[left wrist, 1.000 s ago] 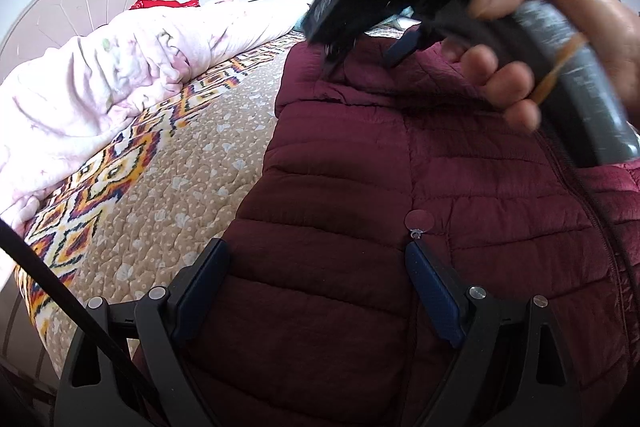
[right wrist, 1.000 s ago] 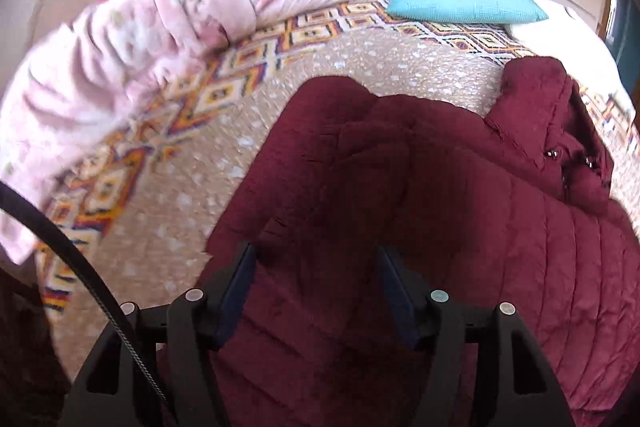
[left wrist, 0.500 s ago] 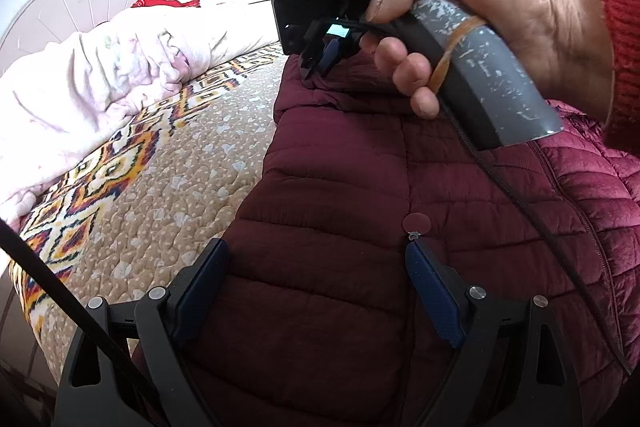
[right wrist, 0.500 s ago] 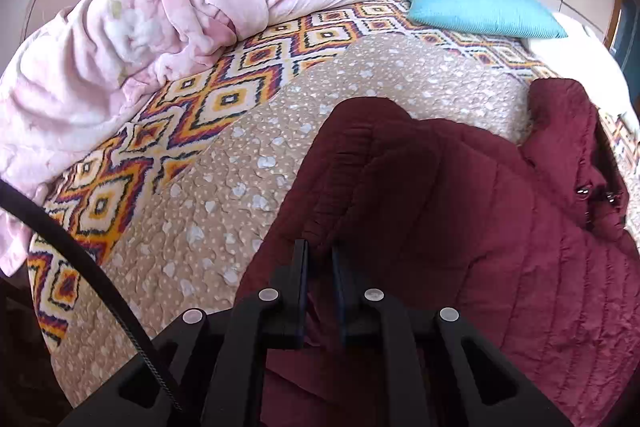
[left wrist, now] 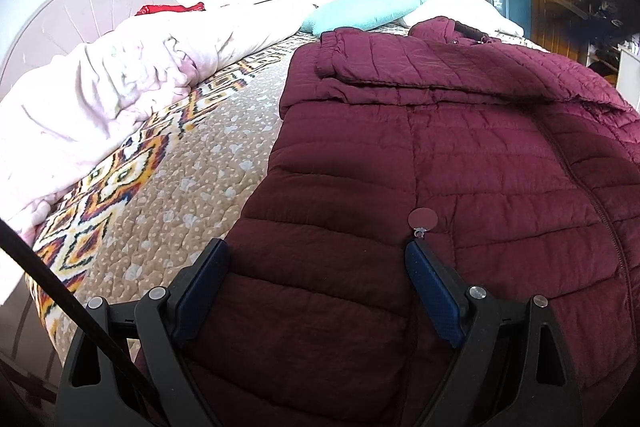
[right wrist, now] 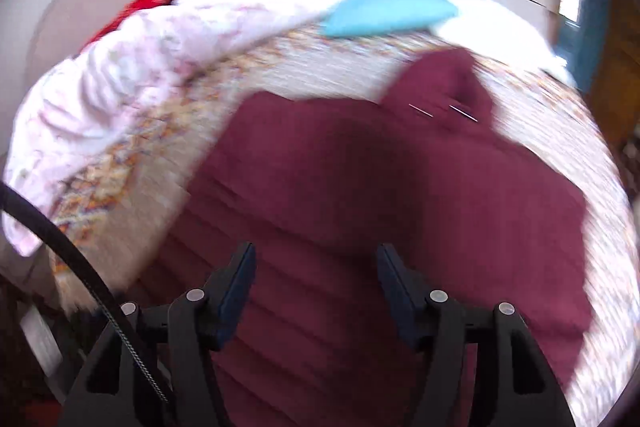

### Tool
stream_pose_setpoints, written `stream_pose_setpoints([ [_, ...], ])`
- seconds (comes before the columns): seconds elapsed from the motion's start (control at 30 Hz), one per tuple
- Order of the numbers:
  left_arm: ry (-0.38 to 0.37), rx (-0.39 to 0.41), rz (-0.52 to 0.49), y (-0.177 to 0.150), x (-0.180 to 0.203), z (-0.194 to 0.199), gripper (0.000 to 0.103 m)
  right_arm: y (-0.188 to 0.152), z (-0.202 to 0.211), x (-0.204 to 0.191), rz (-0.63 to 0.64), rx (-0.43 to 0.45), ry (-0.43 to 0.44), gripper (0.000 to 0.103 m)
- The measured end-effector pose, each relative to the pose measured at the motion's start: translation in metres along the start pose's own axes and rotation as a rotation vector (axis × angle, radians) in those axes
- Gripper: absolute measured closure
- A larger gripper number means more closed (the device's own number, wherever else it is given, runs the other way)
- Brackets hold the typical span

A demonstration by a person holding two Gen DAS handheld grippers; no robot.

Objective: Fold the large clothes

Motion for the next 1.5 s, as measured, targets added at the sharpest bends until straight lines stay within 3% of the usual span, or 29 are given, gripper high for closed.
stream_pose_setpoints([
  [0.1, 0.018, -0.002, -0.011, -0.001, 0.002, 0.000, 0.014, -0.057, 0.016, 0.061, -0.114, -0.056, -0.085, 0.036],
  [0.17, 0.033, -0.001, -0.020, -0.001, 0.003, 0.000, 0.014, -0.096, 0.028, 0.091, -0.199, -0.086, -0.088, 0.036],
  [0.33, 0.081, -0.024, -0.054, 0.000, 0.008, -0.003, 0.011, -0.176, 0.054, 0.126, -0.345, -0.123, -0.075, 0.036],
  [0.5, 0.103, -0.109, -0.080, 0.009, 0.009, 0.005, 0.016, -0.203, 0.093, 0.123, -0.406, -0.071, -0.002, 0.036],
  [0.6, 0.071, -0.086, -0.061, 0.011, 0.011, 0.040, 0.018, -0.202, 0.133, 0.115, -0.388, -0.009, 0.029, 0.036],
  [0.83, -0.032, -0.023, -0.087, 0.030, -0.002, 0.160, 0.018, -0.184, 0.246, 0.118, -0.370, 0.152, 0.019, 0.036],
  [0.97, 0.006, 0.064, -0.138, 0.062, -0.031, 0.233, 0.018, -0.163, 0.326, 0.126, -0.337, 0.235, -0.040, 0.036],
  [1.23, 0.139, 0.224, -0.140, 0.174, -0.106, 0.367, 0.018, -0.071, 0.477, 0.138, -0.272, 0.429, -0.232, 0.034],
  [1.43, 0.233, 0.330, -0.013, 0.288, -0.164, 0.456, 0.018, 0.025, 0.563, 0.142, -0.315, 0.557, -0.301, 0.032],
  [1.5, 0.252, 0.348, 0.028, 0.316, -0.178, 0.469, 0.018, 0.060, 0.579, 0.142, -0.326, 0.592, -0.329, 0.031],
])
Point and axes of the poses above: each gripper's, at about its wrist camera, not at the fingertips, and z roughly against the way its jaws point, x to its right, y to its top, the point moved 3 cm from there along -z, roughly the way its jaws point, and after that the axes turned 8 degrees about -y, right-handed, at the moved point
